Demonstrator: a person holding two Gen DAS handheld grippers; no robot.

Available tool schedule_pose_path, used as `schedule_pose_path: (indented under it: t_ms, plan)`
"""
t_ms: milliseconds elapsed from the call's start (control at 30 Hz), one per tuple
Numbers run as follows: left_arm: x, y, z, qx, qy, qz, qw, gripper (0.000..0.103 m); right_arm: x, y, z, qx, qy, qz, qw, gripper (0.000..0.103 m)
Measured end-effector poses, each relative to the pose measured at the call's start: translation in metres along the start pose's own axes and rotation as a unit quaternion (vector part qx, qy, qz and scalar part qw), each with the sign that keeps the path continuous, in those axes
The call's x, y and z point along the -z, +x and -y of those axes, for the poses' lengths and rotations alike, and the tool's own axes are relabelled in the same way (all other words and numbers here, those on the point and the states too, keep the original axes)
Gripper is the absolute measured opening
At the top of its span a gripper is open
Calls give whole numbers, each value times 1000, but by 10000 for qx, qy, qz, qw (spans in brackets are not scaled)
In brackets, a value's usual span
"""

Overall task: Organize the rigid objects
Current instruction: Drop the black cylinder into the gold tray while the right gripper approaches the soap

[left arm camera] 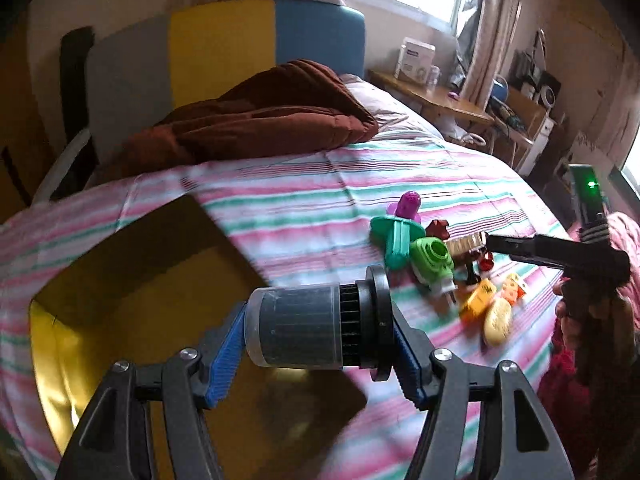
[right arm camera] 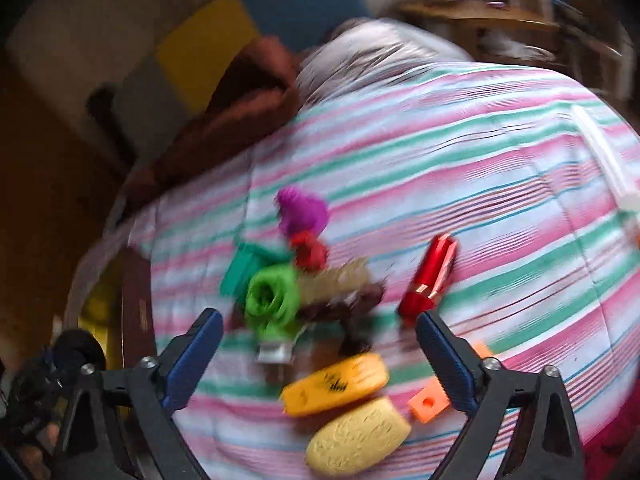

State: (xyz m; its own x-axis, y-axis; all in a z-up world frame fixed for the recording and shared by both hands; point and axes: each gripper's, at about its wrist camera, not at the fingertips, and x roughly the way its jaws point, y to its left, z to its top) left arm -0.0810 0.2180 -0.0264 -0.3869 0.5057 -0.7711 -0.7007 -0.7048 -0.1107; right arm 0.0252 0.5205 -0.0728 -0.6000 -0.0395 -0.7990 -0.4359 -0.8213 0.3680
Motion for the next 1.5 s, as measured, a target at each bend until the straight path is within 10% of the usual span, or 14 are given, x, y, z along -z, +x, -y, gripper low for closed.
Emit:
schedule_pose_path:
  t_ms: [367, 533, 833, 1500]
  plan:
    - [55, -46, -56, -93, -581, 109, 9982, 67, 39, -32, -20, 80, -1197, -1290, 9844, 92]
    - [74, -56, -72, -79, -842, 167, 9963, 67, 53, 3, -12, 535, -691, -1839, 9791, 92]
    - [94, -80, -103, -422, -1084, 343, 9926, 67, 62, 37, -4, 1592, -487, -1303, 9774, 49]
    - [28, 11, -226, -1472, -1830, -293, 9716, 67, 54, 24, 17, 1331, -106, -1124, 9847, 51]
